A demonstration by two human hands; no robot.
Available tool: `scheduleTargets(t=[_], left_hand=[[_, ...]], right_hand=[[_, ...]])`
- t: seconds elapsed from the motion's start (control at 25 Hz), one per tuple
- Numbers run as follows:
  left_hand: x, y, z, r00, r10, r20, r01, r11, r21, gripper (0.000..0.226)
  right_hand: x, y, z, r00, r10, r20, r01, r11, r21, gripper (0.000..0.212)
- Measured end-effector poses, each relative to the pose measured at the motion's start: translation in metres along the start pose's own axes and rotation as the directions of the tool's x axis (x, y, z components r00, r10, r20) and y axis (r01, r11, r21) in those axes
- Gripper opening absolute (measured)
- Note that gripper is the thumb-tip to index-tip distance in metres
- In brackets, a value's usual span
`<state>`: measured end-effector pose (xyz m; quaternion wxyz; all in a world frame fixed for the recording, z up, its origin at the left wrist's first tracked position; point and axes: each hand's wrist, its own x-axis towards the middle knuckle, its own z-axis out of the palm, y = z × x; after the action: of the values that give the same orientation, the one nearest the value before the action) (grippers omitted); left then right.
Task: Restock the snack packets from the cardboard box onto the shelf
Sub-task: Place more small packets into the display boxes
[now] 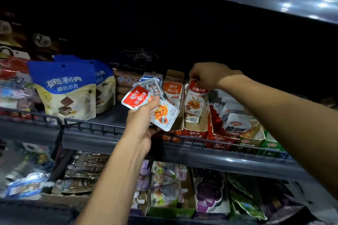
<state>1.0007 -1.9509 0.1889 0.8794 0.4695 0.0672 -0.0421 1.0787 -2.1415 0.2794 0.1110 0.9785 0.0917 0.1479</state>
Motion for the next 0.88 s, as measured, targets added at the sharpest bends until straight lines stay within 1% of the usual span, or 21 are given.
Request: scheduleTargets(t=[0.12, 0.2, 0.36, 0.48, 0.52, 0.56, 0.64, 0.72, 0.8, 0.88], left_hand=[[0.000, -0.002, 0.002, 0.998, 0.019, 0.065, -0.023, 0.998, 0.065, 0.015], [0.001, -0.005, 0.004, 0.993, 0.037, 0.109, -0.051, 0.990, 0.129, 0.014], [0.005, -0.011, 0.004, 0.993, 0.059, 0.103, -0.076, 0.983, 0.167, 0.022], [0.002, -0.014, 0.006, 0.994, 0.040, 0.102, -0.054, 0.989, 0.139, 0.016], [0.000, -0.015, 0.007, 0.993, 0.038, 0.109, -0.052, 0.990, 0.134, 0.014], [-0.003, -0.015, 0.009, 0.993, 0.037, 0.115, -0.053, 0.990, 0.134, 0.014], [-0.007, -0.016, 0.011, 0.992, 0.040, 0.118, -0.056, 0.989, 0.136, 0.014], [-0.010, -0.016, 0.011, 0.993, 0.042, 0.115, -0.058, 0.988, 0.140, 0.014], [-0.009, -0.016, 0.009, 0.993, 0.043, 0.111, -0.060, 0.987, 0.149, 0.013], [-0.007, -0.016, 0.008, 0.994, 0.043, 0.098, -0.058, 0.986, 0.154, 0.014]], right_hand=[[0.002, -0.011, 0.014, 0.998, -0.041, -0.037, 0.033, 0.977, -0.211, 0.025], [0.003, -0.016, 0.017, 0.999, -0.016, -0.036, 0.006, 0.959, -0.284, 0.025], [0.002, -0.016, 0.018, 0.999, 0.029, -0.039, -0.040, 0.946, -0.320, 0.025], [-0.002, -0.012, 0.022, 0.998, 0.037, 0.054, -0.022, 0.967, -0.254, 0.032], [-0.003, -0.011, 0.021, 0.998, 0.042, 0.054, -0.028, 0.971, -0.239, 0.032], [-0.004, -0.010, 0.021, 0.999, 0.044, 0.029, -0.036, 0.969, -0.245, 0.030], [-0.005, -0.013, 0.020, 0.999, 0.032, -0.032, -0.040, 0.948, -0.316, 0.026], [-0.006, -0.020, 0.021, 0.999, 0.001, -0.041, -0.017, 0.917, -0.399, 0.025], [-0.008, -0.021, 0.019, 0.999, 0.011, -0.049, -0.030, 0.909, -0.416, 0.024], [-0.008, -0.019, 0.015, 0.998, 0.032, -0.063, -0.053, 0.923, -0.380, 0.027]])
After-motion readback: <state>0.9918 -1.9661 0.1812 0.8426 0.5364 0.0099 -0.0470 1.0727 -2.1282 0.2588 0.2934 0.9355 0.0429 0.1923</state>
